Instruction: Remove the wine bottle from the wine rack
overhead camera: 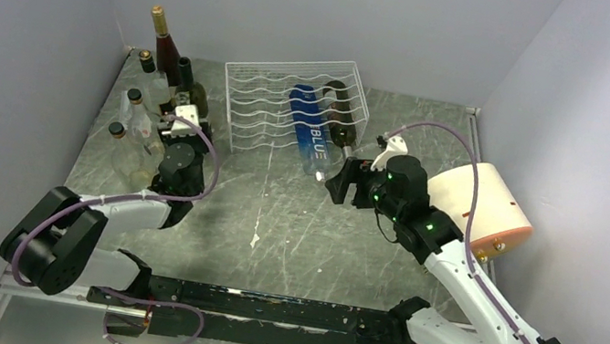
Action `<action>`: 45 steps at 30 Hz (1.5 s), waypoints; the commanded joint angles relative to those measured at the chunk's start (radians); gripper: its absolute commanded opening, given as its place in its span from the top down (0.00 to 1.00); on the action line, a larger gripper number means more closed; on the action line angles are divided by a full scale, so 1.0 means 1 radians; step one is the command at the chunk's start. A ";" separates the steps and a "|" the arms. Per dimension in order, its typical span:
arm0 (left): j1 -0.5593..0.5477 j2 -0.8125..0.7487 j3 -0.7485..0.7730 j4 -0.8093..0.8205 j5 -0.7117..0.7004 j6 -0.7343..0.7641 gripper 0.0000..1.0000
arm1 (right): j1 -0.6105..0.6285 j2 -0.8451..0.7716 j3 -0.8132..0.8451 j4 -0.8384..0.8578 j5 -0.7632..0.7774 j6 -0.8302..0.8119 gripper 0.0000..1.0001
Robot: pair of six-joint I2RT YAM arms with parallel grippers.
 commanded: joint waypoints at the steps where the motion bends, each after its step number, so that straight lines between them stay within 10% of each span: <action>1: 0.009 0.019 -0.021 0.149 0.051 0.002 0.93 | -0.005 0.016 0.008 0.021 -0.016 0.003 0.13; 11: 0.021 0.043 -0.047 0.114 0.035 -0.034 0.49 | -0.005 0.034 -0.009 0.039 -0.058 0.013 0.13; 16: 0.022 -0.009 -0.021 -0.026 0.031 -0.091 0.01 | -0.005 0.038 -0.013 0.050 -0.067 0.015 0.13; 31: 0.022 -0.427 0.214 -1.034 0.190 -0.593 0.00 | -0.006 0.129 -0.004 0.075 -0.108 0.012 0.12; 45: 0.023 -0.710 0.416 -1.135 0.381 -0.308 0.01 | -0.011 0.230 -0.005 0.138 -0.116 0.020 0.08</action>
